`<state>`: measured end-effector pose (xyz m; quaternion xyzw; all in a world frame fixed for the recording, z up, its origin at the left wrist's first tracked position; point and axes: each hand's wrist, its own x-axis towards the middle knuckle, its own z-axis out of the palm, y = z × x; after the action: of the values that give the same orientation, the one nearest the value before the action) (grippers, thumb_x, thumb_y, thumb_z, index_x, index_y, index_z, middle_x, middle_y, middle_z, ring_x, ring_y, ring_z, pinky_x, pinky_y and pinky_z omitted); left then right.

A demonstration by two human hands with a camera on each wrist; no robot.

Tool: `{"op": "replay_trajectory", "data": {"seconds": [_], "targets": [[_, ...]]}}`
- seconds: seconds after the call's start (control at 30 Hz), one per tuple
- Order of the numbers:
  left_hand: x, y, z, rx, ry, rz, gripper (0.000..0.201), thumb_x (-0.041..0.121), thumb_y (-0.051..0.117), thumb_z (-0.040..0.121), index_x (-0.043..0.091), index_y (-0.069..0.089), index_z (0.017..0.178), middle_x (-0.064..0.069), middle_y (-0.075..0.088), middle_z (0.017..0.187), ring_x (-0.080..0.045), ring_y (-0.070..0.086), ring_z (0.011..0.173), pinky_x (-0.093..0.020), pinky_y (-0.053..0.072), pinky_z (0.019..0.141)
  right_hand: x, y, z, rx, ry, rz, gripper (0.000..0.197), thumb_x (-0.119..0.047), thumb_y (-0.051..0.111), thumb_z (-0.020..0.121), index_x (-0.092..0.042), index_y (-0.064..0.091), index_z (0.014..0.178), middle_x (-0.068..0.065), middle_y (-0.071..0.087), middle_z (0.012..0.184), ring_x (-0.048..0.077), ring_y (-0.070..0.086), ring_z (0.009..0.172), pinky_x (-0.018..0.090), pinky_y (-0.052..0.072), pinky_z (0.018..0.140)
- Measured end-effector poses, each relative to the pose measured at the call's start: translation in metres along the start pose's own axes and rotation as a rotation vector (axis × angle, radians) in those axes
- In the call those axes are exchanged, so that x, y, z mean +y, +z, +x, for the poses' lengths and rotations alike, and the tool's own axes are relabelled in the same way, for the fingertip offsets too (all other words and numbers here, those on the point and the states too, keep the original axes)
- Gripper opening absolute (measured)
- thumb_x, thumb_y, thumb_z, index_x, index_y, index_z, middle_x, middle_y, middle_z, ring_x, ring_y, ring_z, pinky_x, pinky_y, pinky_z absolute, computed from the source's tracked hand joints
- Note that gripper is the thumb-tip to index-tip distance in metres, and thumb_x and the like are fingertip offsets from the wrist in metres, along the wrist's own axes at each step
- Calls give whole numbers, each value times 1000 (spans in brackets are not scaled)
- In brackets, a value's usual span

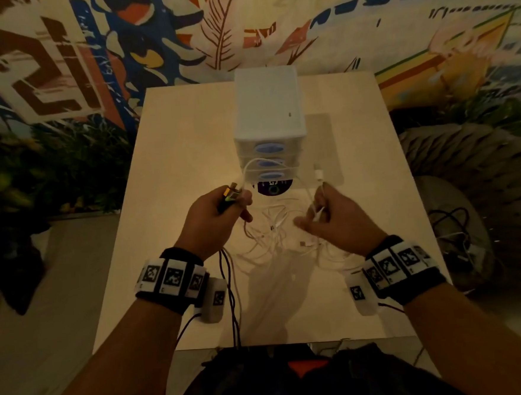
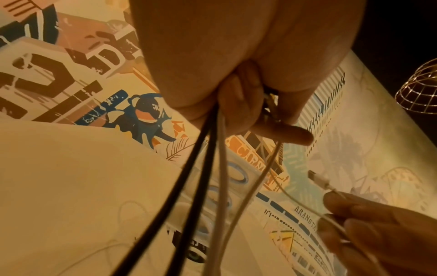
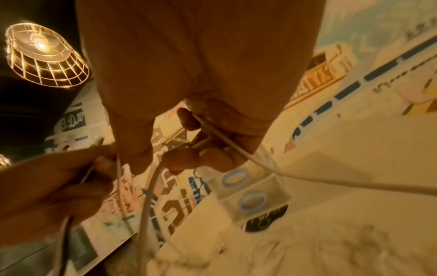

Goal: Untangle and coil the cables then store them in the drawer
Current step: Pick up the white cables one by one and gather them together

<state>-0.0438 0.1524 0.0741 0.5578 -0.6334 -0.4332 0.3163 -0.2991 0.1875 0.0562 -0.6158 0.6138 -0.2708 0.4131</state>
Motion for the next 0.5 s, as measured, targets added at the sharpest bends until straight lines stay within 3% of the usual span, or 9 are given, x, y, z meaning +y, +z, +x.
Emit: {"op": "replay_trajectory", "data": {"seconds": [0.1,0.2,0.3,0.5], "targets": [[8,-1,-4,-33,26,-92,22,18,55,104,7,70,91,-2,73,71,-1,66,72,-6,43,81,-3,32,5,-143,-63,-23,43,-44,83,78,-23,53,99,-21,69,97,5,61,64,25,52,64],[18,-1,-7,-63,51,-111,24,15,53,105,-2,67,97,-12,70,74,5,54,50,-6,40,60,-9,61,16,-245,-101,-56,46,-43,82,79,-25,49,107,-22,68,108,3,65,71,26,55,69],[22,-4,-8,-64,62,-109,21,13,52,104,-1,67,98,-13,68,74,5,51,46,-6,39,55,-16,76,24,-218,-132,-110,38,-40,78,84,-29,45,99,-23,65,91,-2,62,67,17,46,64],[18,-6,-6,-43,58,-155,19,10,53,103,-3,67,101,-11,65,71,4,52,46,-5,39,53,-18,78,30,-144,-188,-85,37,-39,79,83,-19,55,101,-28,61,79,-11,59,75,7,44,66]]}}
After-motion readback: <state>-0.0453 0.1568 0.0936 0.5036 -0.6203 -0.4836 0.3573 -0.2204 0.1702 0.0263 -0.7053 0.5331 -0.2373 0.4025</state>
